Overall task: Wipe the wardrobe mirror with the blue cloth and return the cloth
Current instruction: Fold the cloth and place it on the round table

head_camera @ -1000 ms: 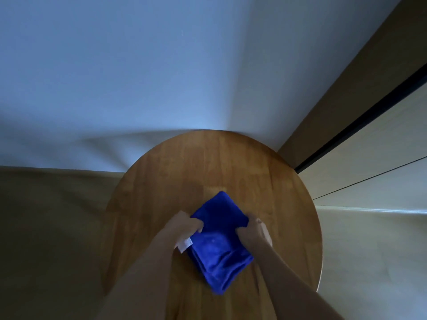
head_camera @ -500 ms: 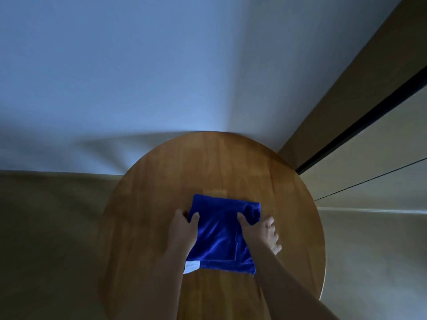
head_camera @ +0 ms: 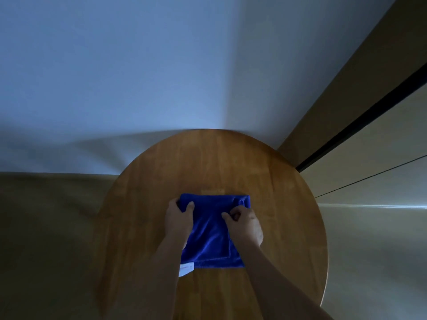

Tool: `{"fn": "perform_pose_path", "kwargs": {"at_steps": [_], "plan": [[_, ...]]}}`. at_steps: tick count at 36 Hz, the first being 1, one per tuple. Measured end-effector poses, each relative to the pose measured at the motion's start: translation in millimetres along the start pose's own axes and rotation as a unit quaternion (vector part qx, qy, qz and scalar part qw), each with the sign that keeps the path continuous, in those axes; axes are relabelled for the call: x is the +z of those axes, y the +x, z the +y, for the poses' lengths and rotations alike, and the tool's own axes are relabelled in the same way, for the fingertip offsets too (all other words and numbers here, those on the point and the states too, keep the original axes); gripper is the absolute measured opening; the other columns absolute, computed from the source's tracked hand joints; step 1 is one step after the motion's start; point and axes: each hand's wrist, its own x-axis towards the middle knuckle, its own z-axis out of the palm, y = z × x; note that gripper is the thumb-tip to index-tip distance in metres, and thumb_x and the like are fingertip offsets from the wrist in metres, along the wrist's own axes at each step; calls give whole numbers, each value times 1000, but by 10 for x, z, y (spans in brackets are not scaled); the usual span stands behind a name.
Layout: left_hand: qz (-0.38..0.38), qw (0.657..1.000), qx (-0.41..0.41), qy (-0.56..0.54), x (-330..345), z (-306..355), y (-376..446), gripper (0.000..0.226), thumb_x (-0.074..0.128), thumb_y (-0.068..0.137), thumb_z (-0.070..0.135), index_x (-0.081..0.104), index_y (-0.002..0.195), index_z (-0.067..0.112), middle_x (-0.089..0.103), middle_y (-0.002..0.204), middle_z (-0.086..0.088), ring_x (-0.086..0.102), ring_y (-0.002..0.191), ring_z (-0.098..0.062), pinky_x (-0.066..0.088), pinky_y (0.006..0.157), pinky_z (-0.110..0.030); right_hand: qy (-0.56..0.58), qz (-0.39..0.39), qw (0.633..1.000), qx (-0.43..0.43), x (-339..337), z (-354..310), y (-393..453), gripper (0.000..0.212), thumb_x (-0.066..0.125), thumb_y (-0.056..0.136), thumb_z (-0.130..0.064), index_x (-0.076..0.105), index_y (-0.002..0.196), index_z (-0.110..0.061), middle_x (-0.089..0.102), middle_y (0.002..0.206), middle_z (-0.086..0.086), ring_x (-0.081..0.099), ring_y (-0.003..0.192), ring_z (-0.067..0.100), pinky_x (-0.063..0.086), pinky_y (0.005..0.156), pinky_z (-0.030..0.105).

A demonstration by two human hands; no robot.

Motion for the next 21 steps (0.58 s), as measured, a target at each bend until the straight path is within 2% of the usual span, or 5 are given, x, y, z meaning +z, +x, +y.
{"fn": "perform_pose_path", "kwargs": {"at_steps": [3, 6, 11, 15, 21], "plan": [[11, 1000, 1, 5, -3, 39, 45, 34, 53, 93, 18, 46, 126, 11, 54, 120, -6, 54, 101, -21, 48, 89, -38, 49, 21, 999, 9, 6, -58, 56, 15, 50, 92, -22, 60, 83, -16, 61, 85, -1, 55, 66, 11, 39, 51, 23], [35, 999, 24, 23, -13, 10, 42, 29, 54, 93, 16, 48, 121, 13, 55, 115, -3, 52, 93, -17, 47, 82, -33, 96, 74, 990, 66, -88, 18, 87, 16, 44, 92, -19, 51, 77, -18, 55, 71, -3, 50, 59, 12, 39, 50, 26], [29, 997, 27, 73, -4, -32, 28, 43, 54, 93, 23, 41, 132, 10, 50, 127, -9, 52, 111, -25, 45, 96, -41, -113, -53, 992, -9, -38, 91, -83, 30, 47, 90, -54, 52, 81, -26, 55, 70, -12, 49, 59, 4, 31, 47, 21], [38, 993, 20, 109, 6, -18, 7, 45, 53, 93, 19, 39, 136, 10, 48, 133, -11, 49, 119, -29, 42, 100, -42, -193, -85, 975, -70, 120, 48, -203, 17, 56, 88, -41, 52, 91, -24, 59, 85, -12, 54, 71, 8, 37, 56, 23], [26, 992, 36, 118, -107, -38, -23, 52, 57, 91, 15, 35, 138, 13, 43, 137, -7, 46, 122, -24, 40, 100, -37, -33, -88, 995, 44, -34, 147, -130, 13, 56, 78, -21, 44, 74, -25, 49, 71, -10, 46, 58, 6, 34, 48, 22]]}}
